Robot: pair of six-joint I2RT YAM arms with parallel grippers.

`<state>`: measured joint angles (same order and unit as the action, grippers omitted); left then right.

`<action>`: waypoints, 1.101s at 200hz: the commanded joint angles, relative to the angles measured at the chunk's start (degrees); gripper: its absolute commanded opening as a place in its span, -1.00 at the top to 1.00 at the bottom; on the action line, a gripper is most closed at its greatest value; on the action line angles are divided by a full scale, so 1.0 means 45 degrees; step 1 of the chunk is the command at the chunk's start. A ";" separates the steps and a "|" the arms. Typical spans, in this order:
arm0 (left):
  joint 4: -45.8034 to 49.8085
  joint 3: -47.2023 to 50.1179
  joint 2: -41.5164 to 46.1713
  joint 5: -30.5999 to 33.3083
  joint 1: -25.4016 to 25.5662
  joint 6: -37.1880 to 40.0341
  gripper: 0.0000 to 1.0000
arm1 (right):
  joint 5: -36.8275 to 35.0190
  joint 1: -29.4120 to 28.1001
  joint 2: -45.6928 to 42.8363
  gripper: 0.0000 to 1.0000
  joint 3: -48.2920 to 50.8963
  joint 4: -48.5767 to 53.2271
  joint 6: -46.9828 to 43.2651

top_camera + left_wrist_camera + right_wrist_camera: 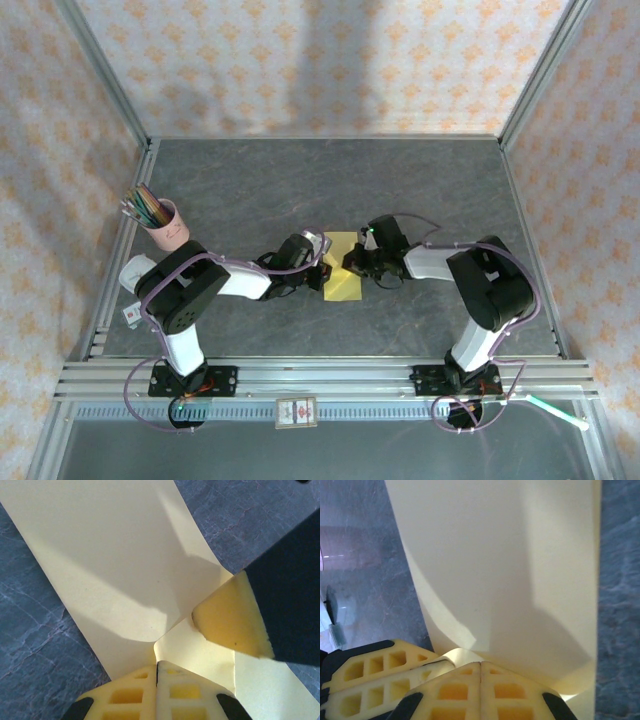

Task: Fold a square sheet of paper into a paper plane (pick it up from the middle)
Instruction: Fold the triangle a second time at the center of the table.

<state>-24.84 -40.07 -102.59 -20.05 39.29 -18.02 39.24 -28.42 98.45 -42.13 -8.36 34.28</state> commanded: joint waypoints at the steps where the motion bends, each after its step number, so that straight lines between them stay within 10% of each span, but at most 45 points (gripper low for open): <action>1: 0.2120 0.0306 -0.0777 0.0745 0.0000 0.0196 1.00 | -0.0052 0.0275 0.0385 0.98 0.0057 0.0049 -0.0417; 220: 0.2180 0.0148 -0.0816 0.0664 0.0000 0.0195 1.00 | 0.0108 0.0795 -0.1757 0.97 0.0412 -0.0017 -0.0620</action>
<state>-24.64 -40.47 -102.80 -20.05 39.29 -17.93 39.90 -22.11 92.68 -42.11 -5.63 29.58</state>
